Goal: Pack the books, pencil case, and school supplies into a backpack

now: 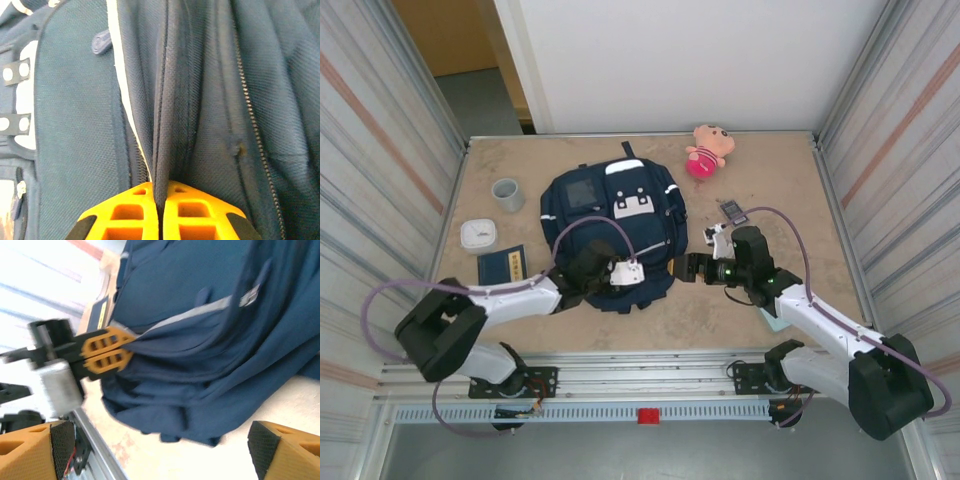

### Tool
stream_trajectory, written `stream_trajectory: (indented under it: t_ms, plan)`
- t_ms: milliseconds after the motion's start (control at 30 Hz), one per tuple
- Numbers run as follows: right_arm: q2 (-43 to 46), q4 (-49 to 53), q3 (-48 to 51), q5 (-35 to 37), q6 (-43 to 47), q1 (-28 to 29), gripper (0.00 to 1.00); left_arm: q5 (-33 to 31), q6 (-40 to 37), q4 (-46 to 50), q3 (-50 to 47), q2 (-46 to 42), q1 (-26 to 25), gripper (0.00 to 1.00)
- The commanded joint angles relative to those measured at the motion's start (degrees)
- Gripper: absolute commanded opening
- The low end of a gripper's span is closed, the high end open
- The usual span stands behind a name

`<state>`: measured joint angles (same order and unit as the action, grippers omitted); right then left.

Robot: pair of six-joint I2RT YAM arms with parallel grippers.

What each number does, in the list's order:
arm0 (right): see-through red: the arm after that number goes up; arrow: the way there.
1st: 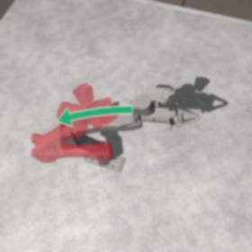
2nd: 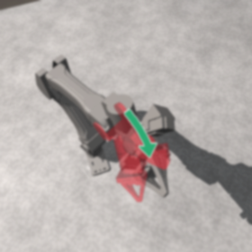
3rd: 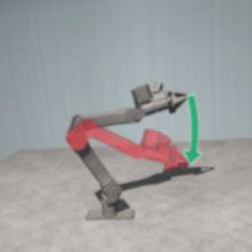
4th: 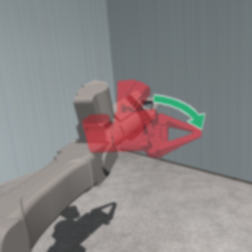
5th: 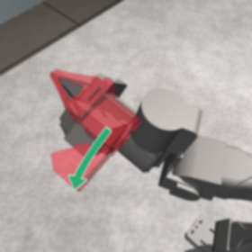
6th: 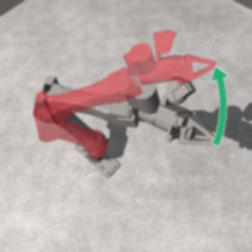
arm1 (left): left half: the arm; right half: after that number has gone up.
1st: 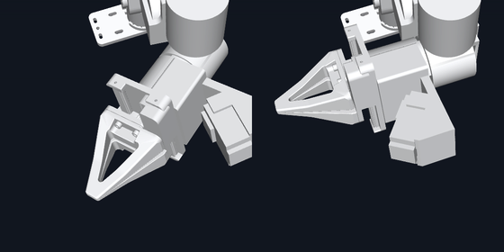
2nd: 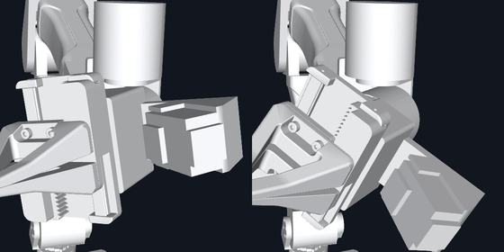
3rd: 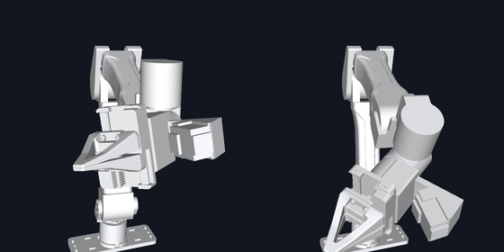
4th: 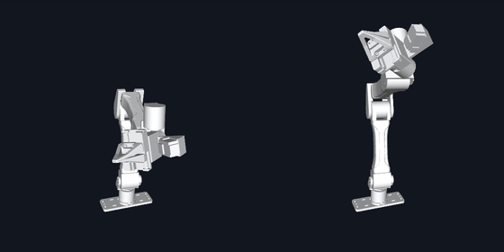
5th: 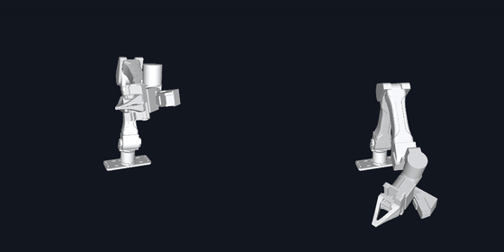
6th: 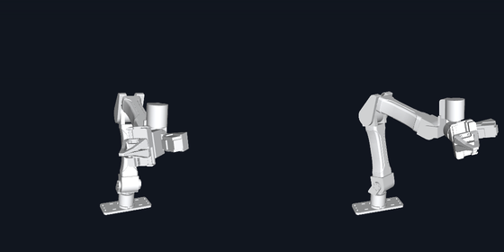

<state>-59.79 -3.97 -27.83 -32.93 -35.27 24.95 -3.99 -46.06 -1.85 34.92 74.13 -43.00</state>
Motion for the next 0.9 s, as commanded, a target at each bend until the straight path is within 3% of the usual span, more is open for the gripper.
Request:
stream_trajectory:
  t_ms: [0,200,500,600,867]
  plan:
    - [-1.49,-4.96,0.53,-0.76,2.40,-3.21,0.93,12.44,2.11,11.49,4.34,-10.05,3.21,0.00]
    - [-5.01,-14.13,0.66,0.48,10.85,-5.09,0.97,26.00,0.95,25.46,9.45,-19.85,13.01,0.00]
    - [-12.77,-24.05,3.97,-5.91,27.79,-5.05,0.90,44.35,-5.03,40.43,19.91,-21.66,30.07,0.00]
    - [-15.13,-24.62,4.44,-7.00,30.63,-3.73,0.85,48.20,-6.11,42.22,21.06,-21.24,33.41,0.00]
    - [-23.87,-32.94,4.56,-1.21,36.07,2.31,0.81,52.91,-8.05,43.59,20.97,-20.96,37.18,0.00]
